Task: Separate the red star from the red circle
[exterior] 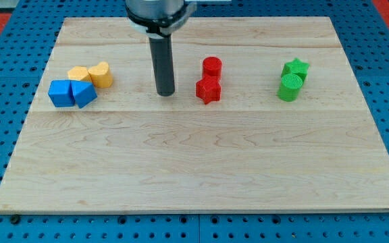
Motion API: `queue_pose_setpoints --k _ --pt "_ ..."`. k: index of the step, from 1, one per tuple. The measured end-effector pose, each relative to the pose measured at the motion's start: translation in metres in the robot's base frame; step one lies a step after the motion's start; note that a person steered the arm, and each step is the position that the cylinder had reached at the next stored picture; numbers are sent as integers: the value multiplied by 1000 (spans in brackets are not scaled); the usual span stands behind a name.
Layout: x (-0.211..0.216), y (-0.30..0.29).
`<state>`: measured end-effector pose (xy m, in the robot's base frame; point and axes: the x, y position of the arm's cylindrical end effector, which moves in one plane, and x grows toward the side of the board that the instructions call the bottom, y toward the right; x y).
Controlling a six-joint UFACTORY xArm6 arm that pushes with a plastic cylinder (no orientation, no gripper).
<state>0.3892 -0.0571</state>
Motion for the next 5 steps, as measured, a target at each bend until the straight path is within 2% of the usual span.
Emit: queue_pose_setpoints --k 1,2,3,4,5 --pt "-21 10" --pt "-1 52" --pt "59 105" --pt "89 115" --pt "84 27"
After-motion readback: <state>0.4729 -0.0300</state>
